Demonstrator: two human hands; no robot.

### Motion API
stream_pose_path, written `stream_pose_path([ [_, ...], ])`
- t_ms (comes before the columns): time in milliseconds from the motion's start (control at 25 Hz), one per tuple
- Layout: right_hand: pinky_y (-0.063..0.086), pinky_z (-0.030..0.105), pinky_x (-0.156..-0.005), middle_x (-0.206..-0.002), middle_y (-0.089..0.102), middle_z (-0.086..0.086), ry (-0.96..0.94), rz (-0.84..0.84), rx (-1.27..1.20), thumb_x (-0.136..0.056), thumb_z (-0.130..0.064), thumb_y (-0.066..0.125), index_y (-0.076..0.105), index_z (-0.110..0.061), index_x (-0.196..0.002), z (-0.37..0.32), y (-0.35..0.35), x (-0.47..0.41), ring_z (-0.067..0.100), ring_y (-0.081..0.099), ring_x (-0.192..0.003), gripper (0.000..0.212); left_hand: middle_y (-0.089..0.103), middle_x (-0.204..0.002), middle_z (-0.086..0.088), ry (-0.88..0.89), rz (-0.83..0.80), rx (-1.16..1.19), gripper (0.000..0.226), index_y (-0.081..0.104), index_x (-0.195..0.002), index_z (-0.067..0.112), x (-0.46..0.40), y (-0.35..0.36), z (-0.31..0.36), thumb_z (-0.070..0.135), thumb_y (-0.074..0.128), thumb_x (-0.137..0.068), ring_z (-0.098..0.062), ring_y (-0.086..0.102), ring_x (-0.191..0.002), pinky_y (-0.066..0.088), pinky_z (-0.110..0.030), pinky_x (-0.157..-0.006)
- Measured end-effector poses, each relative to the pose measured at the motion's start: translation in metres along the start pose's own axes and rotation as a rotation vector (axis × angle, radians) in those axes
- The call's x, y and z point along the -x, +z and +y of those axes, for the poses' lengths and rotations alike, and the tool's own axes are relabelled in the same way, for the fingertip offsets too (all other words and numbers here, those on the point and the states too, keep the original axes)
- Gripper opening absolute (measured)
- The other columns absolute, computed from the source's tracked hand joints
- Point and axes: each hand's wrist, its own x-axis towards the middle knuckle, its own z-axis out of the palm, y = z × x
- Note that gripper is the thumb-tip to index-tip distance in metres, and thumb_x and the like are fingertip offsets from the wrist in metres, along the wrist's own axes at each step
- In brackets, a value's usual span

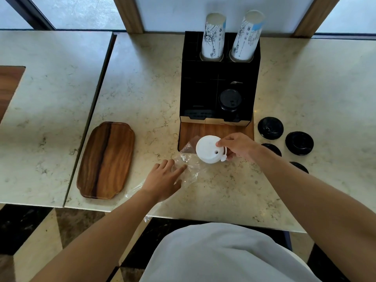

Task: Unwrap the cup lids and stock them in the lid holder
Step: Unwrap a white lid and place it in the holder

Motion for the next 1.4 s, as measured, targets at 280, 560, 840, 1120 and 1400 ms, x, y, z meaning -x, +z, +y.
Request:
stream_pose_path([
  [280, 0.062, 0.05, -0.09, -0.124, 0.069, 0.017, -0.067, 0.007, -0.28, -0.09, -0.021, 0.076, 0.066, -0.003, -0.122, -0.031, 0.004, 0.0, 0.035, 0.072, -0.105, 0.038, 0.046, -0.143, -0.015, -0.217, -0.039, 0.054, 0.069, 0.033, -0.152, 0.025, 0.004, -0.001, -0.013, 0.053, 0.053, -0.092, -0.032, 0.051, -0.118, 0.049, -0.04, -0.089],
  [560, 0.063, 0.046, -0.088, -0.12, 0.071, 0.012, -0.218, 0.181, -0.375, -0.091, -0.026, 0.074, 0.068, -0.01, -0.112, -0.076, 0.006, -0.012, 0.029, 0.075, -0.1, 0.027, 0.048, -0.136, -0.016, -0.402, -0.024, 0.146, 0.066, 0.04, -0.147, 0.014, -0.004, -0.006, -0.023, 0.048, 0.056, -0.092, -0.034, 0.052, -0.118, 0.048, -0.044, -0.09],
  [840, 0.066, 0.042, -0.078, -0.127, 0.06, 0.013, -0.256, 0.47, -0.175, -0.089, -0.029, 0.073, 0.043, -0.016, -0.134, -0.112, 0.026, -0.037, 0.028, 0.071, -0.099, 0.055, 0.053, -0.131, -0.015, -0.428, 0.018, 0.154, 0.056, 0.049, -0.139, 0.01, -0.013, -0.008, -0.033, 0.04, 0.057, -0.093, -0.033, 0.053, -0.116, 0.046, -0.044, -0.095],
  [1120, 0.062, 0.035, -0.076, -0.128, 0.061, 0.019, -0.263, 0.519, 0.11, -0.095, -0.03, 0.066, 0.044, -0.009, -0.132, -0.122, 0.04, -0.059, 0.033, 0.07, -0.103, 0.048, 0.057, -0.125, -0.018, -0.437, 0.048, 0.144, 0.044, 0.06, -0.126, -0.001, -0.021, -0.009, -0.043, 0.028, 0.06, -0.093, -0.034, 0.055, -0.113, 0.048, -0.046, -0.098],
  [1400, 0.055, 0.035, -0.073, -0.125, 0.063, 0.021, -0.268, 0.545, 0.214, -0.094, -0.028, 0.068, 0.047, -0.004, -0.132, -0.124, 0.04, -0.066, 0.036, 0.067, -0.107, 0.049, 0.054, -0.129, -0.02, -0.434, 0.075, 0.227, 0.053, 0.051, -0.138, 0.005, -0.039, -0.016, -0.049, 0.028, 0.063, -0.091, -0.037, 0.053, -0.117, 0.05, -0.047, -0.098],
])
